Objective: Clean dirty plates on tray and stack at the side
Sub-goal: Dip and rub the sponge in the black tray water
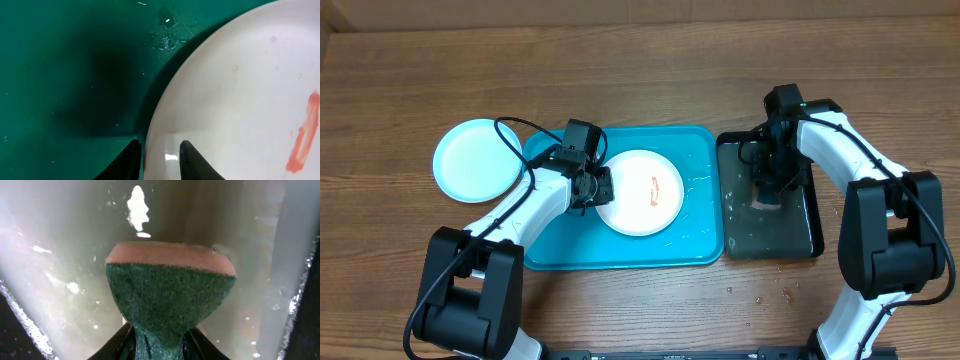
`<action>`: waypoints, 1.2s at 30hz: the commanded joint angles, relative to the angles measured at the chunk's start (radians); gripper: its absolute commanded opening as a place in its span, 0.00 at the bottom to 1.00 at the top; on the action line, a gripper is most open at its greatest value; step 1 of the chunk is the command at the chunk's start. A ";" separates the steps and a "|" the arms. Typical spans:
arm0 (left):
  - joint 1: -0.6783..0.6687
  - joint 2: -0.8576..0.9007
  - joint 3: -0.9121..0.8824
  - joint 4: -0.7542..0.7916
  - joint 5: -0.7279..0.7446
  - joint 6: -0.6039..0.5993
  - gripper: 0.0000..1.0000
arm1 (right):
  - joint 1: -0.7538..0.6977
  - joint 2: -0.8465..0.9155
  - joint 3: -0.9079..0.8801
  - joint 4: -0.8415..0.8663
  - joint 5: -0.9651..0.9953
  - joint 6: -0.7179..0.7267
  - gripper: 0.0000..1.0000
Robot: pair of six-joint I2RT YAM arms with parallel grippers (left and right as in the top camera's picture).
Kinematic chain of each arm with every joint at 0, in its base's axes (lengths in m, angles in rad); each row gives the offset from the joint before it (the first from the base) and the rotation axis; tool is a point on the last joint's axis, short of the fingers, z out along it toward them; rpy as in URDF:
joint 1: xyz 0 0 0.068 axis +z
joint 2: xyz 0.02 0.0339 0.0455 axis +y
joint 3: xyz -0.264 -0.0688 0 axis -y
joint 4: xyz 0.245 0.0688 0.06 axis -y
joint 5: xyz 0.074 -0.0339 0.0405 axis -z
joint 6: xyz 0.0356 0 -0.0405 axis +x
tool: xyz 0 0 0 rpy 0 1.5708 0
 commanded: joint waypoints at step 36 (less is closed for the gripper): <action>-0.004 0.014 -0.018 0.000 -0.029 -0.037 0.19 | 0.000 -0.118 -0.016 0.010 -0.003 -0.031 0.04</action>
